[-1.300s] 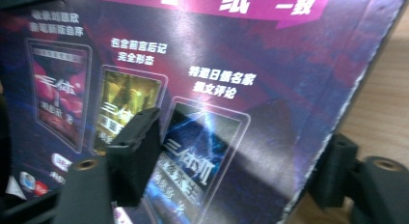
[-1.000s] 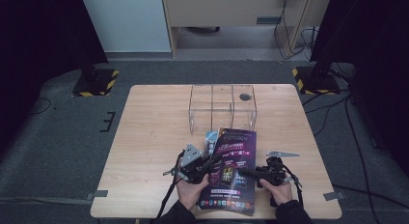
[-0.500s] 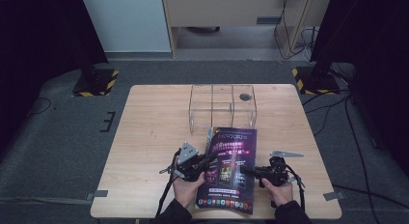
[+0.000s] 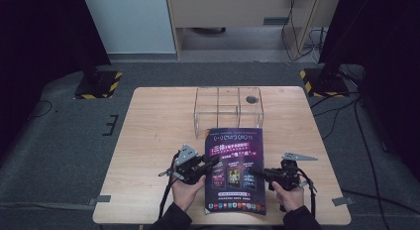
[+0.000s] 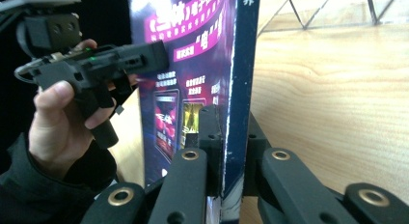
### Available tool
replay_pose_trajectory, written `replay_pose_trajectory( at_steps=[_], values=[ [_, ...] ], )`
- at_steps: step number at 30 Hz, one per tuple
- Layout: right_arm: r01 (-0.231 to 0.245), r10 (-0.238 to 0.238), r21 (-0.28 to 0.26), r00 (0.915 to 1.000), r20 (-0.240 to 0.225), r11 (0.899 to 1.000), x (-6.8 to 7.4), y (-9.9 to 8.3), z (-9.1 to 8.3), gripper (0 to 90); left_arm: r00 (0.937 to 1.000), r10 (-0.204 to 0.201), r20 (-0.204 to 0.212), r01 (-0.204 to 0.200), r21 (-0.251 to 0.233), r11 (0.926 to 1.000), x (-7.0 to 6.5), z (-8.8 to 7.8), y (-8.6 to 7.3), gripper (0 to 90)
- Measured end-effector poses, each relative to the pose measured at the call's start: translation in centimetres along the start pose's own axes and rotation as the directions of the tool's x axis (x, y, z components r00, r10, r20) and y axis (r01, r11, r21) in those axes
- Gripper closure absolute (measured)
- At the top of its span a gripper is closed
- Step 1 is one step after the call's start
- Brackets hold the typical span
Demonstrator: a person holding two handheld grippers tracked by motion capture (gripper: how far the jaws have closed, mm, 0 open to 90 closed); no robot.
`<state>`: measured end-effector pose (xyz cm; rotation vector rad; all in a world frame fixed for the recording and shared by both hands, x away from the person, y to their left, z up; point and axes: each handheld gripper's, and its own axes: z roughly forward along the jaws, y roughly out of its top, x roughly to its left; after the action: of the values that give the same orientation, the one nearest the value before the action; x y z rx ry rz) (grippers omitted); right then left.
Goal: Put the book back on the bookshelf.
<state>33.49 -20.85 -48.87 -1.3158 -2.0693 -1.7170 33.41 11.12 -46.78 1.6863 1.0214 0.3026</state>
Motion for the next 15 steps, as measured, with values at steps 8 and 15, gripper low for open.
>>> replay_pose_trajectory(
  at_steps=[8, 15],
  values=[
    [0.045, -0.045, -0.029, 0.9989, 0.014, 0.999, 1.2, 0.9, -0.6, 84.3, 0.9982, 0.005, -0.060, -0.007, -0.027, 0.9996, 1.6, -1.6, -0.1, 49.2],
    [0.071, -0.067, -0.073, 0.9958, 0.062, 0.995, 1.4, 2.1, -1.5, 84.3, 0.9880, 0.019, -0.153, -0.016, 0.020, 0.9997, 3.9, -3.6, -1.1, 42.5]
  ],
)
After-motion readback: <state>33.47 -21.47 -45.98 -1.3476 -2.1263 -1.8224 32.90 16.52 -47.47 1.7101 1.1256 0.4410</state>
